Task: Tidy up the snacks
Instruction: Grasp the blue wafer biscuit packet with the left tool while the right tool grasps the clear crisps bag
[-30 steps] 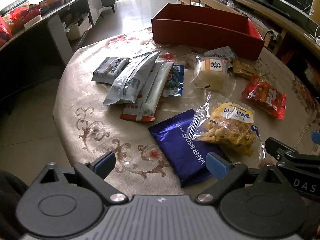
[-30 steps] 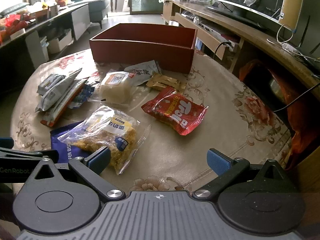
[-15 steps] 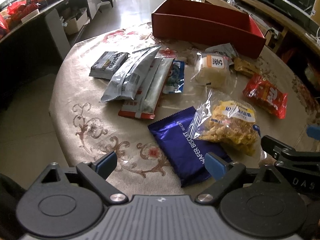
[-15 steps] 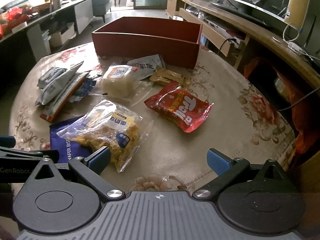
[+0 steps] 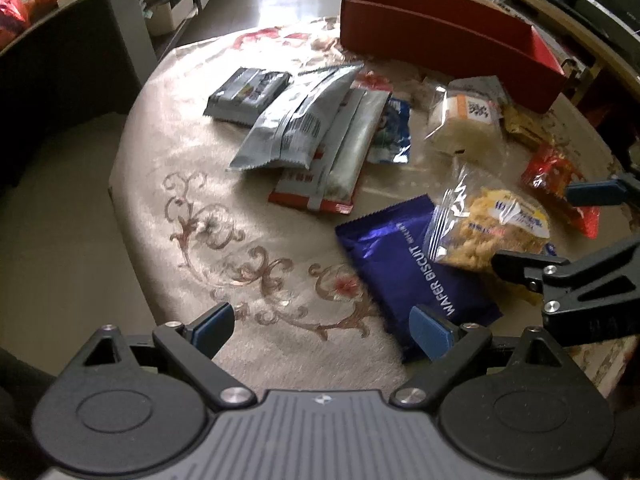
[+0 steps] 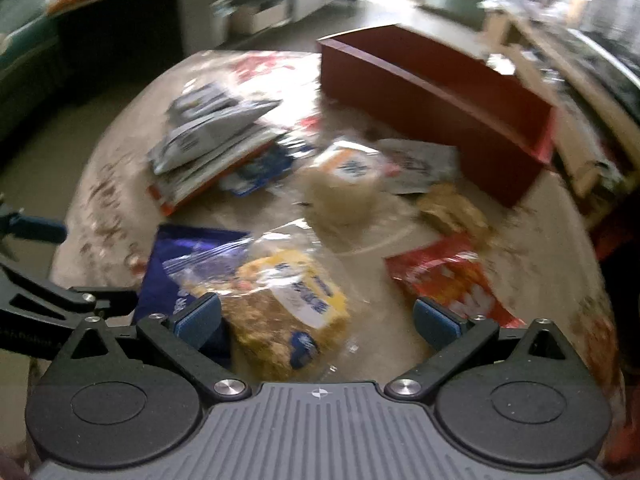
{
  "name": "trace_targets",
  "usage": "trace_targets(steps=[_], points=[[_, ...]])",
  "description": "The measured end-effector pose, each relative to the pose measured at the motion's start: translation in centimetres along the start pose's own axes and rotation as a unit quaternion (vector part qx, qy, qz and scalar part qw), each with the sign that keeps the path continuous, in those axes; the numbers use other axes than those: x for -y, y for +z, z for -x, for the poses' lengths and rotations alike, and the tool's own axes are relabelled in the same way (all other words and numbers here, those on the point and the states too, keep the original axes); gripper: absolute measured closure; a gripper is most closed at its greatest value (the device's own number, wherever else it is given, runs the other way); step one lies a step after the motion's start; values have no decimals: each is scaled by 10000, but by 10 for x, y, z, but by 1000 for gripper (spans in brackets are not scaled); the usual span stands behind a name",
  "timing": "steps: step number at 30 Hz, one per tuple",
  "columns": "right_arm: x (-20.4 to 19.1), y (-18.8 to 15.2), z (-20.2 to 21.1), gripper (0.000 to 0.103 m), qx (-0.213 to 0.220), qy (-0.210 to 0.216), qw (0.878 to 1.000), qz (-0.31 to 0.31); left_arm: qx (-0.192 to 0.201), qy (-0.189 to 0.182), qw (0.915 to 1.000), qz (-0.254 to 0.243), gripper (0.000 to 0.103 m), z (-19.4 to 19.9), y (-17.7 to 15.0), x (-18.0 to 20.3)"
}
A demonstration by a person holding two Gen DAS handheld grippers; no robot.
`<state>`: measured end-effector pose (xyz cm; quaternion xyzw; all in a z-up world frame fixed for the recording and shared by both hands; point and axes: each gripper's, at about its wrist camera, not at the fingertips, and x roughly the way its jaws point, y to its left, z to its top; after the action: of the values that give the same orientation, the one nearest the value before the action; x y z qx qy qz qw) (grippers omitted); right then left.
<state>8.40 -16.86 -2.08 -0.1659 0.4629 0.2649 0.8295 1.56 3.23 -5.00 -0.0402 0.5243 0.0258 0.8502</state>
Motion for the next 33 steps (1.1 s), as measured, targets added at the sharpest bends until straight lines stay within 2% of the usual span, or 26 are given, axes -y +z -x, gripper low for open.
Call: trace_targets(steps=[3,7,11,12,16,23,27,33], points=[[2,6,-14,0,-252,342,9989,191,-75,-36,10000,30,5,-3,-1,-2],[1,14,-29,1,-446,589,9958,538,-144,-89,9999,28,5,-7,-1,-1],[5,17,-44,6,-633,713,9952,201,-190,-138,9997,28,5,-9,0,3],[6,16,-41,10,-620,753,9951,134,-205,-143,9997,37,5,-10,1,3],[17,-1,-31,20,-651,584,9960,-209,-256,-223,9994,77,5,-11,3,6],[49,-50,0,22,-499,422,9891,-1318,-260,-194,9993,167,5,-14,12,22],[50,-68,6,22,-396,31,9891,-1418,-316,21,9991,266,4,-26,22,40],[48,-73,-1,20,-392,-160,9898,-1357,-120,368,9992,24,0,-36,29,65]])
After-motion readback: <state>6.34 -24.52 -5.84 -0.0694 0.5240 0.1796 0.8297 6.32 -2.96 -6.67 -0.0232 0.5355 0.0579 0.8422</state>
